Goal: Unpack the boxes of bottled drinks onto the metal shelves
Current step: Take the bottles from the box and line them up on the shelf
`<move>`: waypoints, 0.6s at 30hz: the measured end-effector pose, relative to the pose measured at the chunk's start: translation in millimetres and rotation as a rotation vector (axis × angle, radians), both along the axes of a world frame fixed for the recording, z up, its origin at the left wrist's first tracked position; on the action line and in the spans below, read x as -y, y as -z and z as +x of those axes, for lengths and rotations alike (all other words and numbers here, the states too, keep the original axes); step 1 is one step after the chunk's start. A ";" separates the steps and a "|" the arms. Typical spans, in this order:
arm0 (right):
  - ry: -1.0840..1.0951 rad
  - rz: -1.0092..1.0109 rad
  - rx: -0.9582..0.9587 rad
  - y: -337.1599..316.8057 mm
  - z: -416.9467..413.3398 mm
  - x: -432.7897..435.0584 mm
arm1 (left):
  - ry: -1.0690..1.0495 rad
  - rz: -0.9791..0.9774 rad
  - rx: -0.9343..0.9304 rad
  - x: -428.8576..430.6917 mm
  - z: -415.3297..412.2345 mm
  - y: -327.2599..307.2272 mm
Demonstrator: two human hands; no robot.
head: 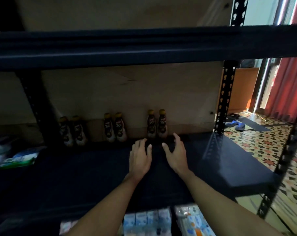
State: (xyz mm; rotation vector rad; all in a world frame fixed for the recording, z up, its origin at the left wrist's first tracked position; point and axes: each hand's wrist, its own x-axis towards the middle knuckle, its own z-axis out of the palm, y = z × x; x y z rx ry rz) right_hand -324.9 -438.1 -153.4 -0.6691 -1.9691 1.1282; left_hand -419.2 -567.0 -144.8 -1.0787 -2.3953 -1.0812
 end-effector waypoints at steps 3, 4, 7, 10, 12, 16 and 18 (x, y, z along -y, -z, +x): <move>-0.026 0.083 0.022 -0.5 29.8 30.7 | 0.041 -0.040 -0.053 29.9 26.9 2.1; -0.030 0.121 0.037 -0.6 38.2 40.1 | 0.046 -0.052 -0.069 39.3 35.8 4.8; -0.008 0.260 0.116 0.7 58.8 68.0 | 0.037 -0.091 -0.082 64.0 60.8 11.3; 0.033 0.482 0.258 19.6 80.9 96.2 | 0.025 -0.140 -0.019 86.8 90.0 22.2; 0.079 0.574 0.328 41.2 95.9 113.0 | 0.003 -0.193 -0.086 100.3 109.7 39.7; 0.091 0.602 0.411 85.3 125.2 150.2 | 0.019 -0.352 -0.348 132.7 140.8 92.0; 0.030 0.576 0.460 108.7 143.4 167.6 | 0.051 -0.427 -0.381 149.5 157.1 118.2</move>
